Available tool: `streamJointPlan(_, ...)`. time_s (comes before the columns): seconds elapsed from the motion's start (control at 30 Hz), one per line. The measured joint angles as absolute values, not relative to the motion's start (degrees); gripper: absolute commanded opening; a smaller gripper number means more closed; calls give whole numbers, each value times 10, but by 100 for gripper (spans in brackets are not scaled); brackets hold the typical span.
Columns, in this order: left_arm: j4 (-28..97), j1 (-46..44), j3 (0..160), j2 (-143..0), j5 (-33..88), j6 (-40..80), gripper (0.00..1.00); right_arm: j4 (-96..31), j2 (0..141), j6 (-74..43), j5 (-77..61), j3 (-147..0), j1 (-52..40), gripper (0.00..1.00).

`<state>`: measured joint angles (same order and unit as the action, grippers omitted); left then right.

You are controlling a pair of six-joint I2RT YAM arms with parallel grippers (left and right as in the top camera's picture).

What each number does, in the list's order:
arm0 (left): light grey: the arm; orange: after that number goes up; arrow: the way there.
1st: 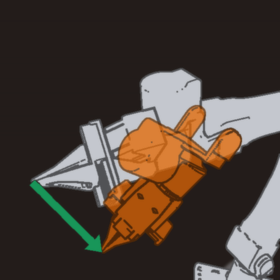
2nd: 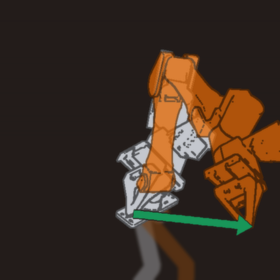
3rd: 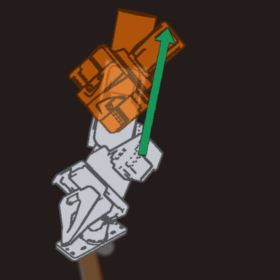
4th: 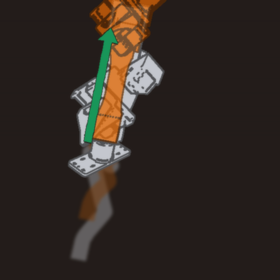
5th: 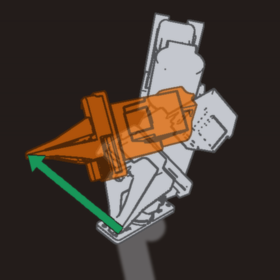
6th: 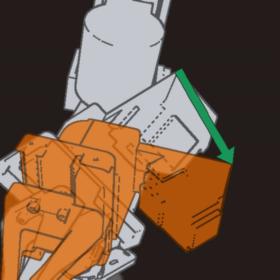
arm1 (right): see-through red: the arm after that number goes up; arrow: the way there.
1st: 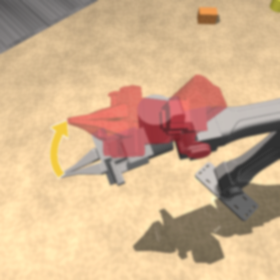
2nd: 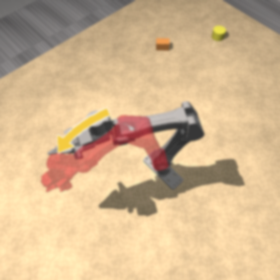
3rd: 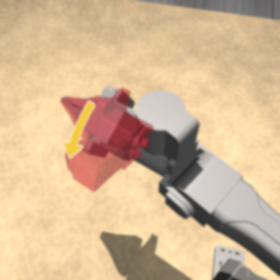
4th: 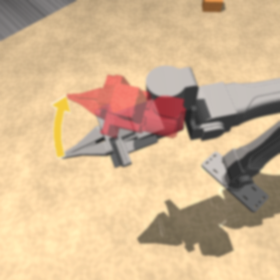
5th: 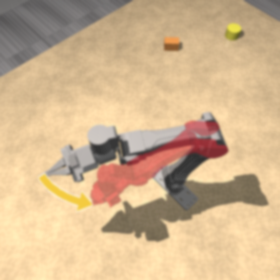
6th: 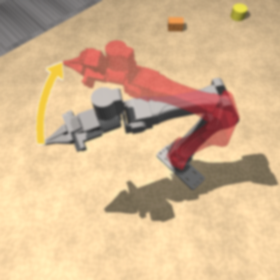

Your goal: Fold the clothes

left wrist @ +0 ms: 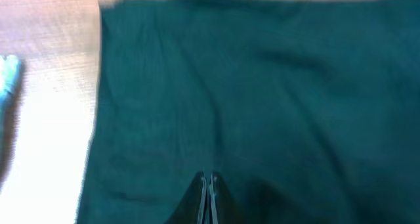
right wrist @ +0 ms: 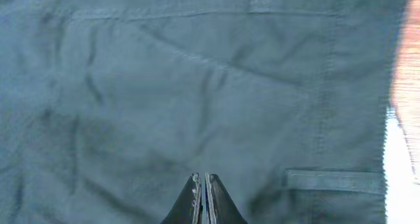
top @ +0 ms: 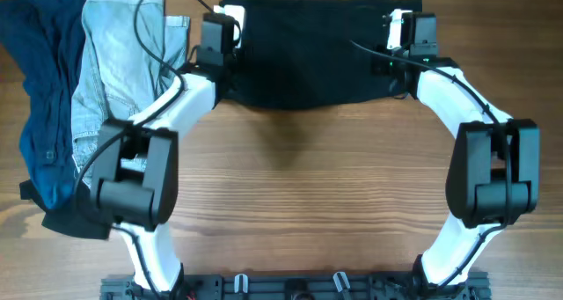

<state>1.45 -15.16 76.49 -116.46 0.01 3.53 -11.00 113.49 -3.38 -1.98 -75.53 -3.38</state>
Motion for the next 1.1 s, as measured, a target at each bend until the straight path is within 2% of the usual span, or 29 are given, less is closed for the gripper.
streamJointPlan(0.13, -92, -152, 763, -1255, -32, 36, 4, -60, 1170, -43, 20, -755, -31, 5)
streamJointPlan(0.3, -45, -152, 764, -1261, -36, 36, 4, -93, 1210, -61, 35, -757, -29, 5)
streamJointPlan(0.37, 5, -152, 780, -1259, -37, 51, 4, -118, 1211, -76, 35, -764, -29, 10)
streamJointPlan(0.47, 62, -152, 791, -1251, -38, 77, 4, -170, 1209, -100, 33, -777, -29, 10)
streamJointPlan(0.57, 149, -152, 803, -1238, -40, 92, 4, -241, 1200, -163, 25, -785, -28, 9)
streamJointPlan(0.63, 222, -152, 811, -1228, -41, 109, 4, -278, 1195, -188, 5, -788, -24, 4)
streamJointPlan(0.8, 425, -152, 822, -1205, -33, 188, 4, -394, 1186, -215, -46, -797, -22, 4)
streamJointPlan(0.93, 503, -149, 823, -1202, -2, 205, 4, -461, 1183, -222, -80, -797, -19, 4)
streamJointPlan(1.1, 516, -149, 820, -1196, 10, 205, 4, -453, 1176, -223, -91, -790, -17, 5)
